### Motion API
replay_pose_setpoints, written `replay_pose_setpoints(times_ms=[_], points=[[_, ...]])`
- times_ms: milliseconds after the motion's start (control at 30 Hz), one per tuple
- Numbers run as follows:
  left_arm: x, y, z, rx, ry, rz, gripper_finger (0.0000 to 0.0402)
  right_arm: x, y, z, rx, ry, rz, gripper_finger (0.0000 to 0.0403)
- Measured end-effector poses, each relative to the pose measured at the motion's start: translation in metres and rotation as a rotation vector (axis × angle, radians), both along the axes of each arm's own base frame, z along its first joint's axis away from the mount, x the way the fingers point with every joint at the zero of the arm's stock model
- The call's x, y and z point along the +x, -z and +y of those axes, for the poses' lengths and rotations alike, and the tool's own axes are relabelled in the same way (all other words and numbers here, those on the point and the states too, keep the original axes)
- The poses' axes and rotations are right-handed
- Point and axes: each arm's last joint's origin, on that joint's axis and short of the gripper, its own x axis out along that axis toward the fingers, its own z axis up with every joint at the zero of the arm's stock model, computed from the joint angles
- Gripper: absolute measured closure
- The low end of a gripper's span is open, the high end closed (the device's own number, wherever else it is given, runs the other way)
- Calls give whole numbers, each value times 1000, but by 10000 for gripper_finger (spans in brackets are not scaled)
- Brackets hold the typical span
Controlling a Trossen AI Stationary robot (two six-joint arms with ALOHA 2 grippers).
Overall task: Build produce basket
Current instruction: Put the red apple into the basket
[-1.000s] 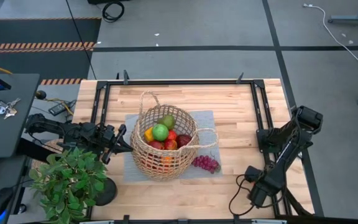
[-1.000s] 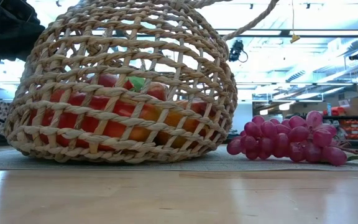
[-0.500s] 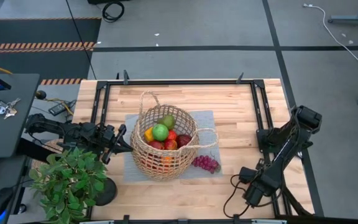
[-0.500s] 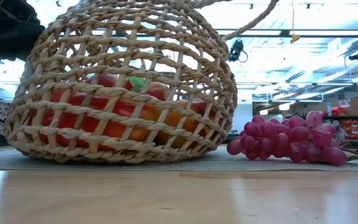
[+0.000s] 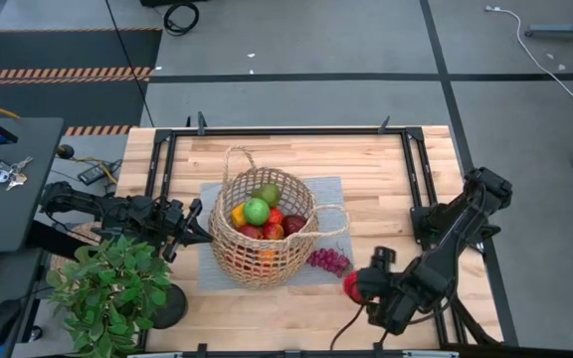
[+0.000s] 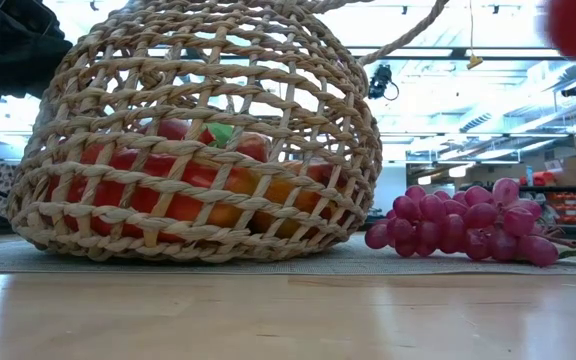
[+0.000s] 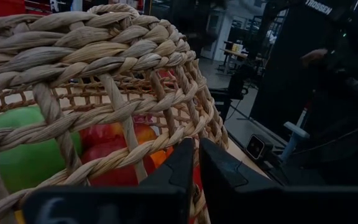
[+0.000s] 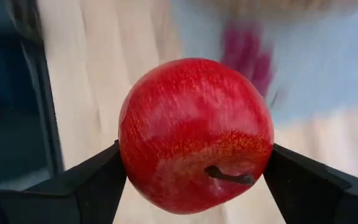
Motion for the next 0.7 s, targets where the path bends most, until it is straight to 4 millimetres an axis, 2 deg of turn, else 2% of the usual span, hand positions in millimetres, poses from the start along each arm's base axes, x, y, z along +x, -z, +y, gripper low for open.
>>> replay_pose_setpoints(times_ms=[233,433,700], points=[[0,0,0,0,0,0,373,29,-58,-11,-236,-72,-361,54],[0,0,0,0,0,0,366,52,-107,-15,-335,-117,-616,51],[0,0,0,0,0,0,374,73,-144,-30,-521,-128,-772,50]])
